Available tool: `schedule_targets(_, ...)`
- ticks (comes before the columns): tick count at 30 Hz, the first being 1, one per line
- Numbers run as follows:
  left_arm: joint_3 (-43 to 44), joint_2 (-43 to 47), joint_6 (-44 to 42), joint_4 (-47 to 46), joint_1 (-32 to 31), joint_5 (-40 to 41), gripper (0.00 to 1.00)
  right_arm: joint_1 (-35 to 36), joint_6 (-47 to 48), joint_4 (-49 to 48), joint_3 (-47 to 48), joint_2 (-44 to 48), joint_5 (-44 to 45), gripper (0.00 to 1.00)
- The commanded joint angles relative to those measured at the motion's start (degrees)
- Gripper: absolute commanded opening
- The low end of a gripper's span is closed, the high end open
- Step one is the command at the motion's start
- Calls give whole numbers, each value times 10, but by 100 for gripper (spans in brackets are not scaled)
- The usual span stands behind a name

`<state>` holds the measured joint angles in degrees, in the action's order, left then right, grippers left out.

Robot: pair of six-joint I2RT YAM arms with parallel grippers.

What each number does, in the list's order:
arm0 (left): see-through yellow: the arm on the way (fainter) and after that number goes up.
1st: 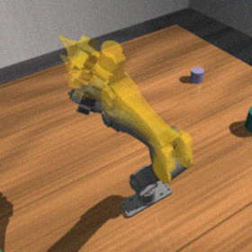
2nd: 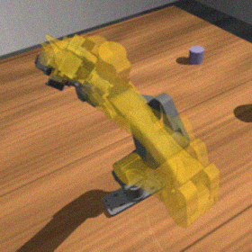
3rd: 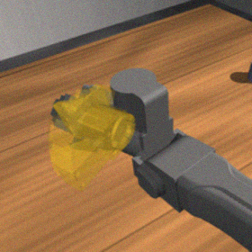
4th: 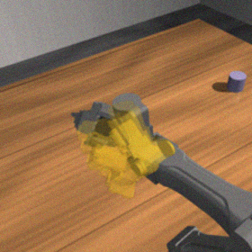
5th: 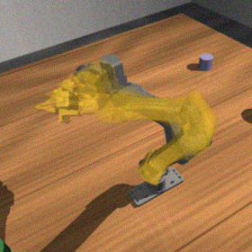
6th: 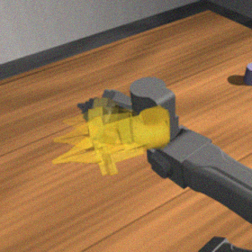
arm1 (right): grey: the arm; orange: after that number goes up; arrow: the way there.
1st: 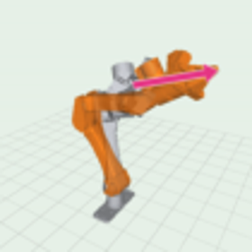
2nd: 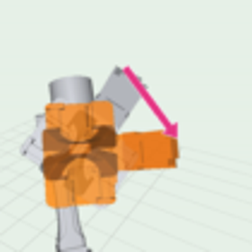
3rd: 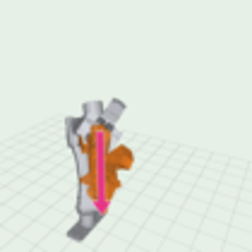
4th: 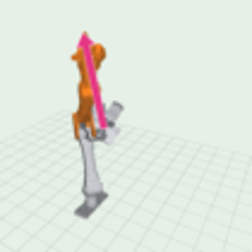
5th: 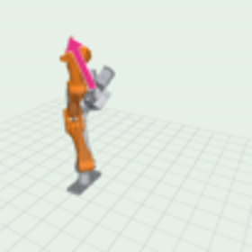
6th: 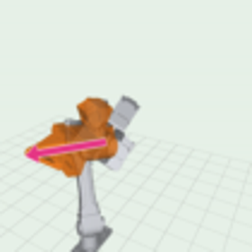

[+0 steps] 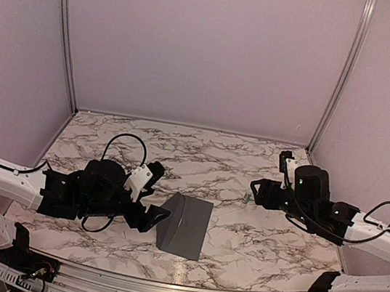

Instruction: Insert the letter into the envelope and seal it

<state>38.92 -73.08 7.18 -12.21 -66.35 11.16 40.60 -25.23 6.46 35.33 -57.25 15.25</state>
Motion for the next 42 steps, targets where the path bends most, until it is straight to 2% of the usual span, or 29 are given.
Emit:
schedule_targets(1,-1,-16,104,-4,11,40,83,3,1,-15,-8,30,-37,72)
schedule_targets(7,4,-14,165,33,27,65,73,19,1,-43,-28,58,-104,69)
schedule_targets(13,-41,15,213,31,108,30,64,58,5,-95,-42,40,-146,61)
schedule_targets(17,-57,0,221,23,140,23,59,85,10,-133,-44,-13,-170,49)
schedule_targets(20,-69,-21,233,9,169,24,52,93,11,-166,-42,-68,-176,36)
schedule_targets(24,-68,-56,227,0,188,18,48,100,11,-200,-29,-145,-183,27)
schedule_targets(28,-47,-109,203,-15,188,-21,46,107,9,-224,-11,-218,-187,17)
schedule_targets(36,-3,-208,193,-41,188,-65,42,111,1,-245,25,-341,-194,3)
schedule_targets(42,29,-254,190,-49,184,-100,40,112,3,-242,47,-392,-184,0)
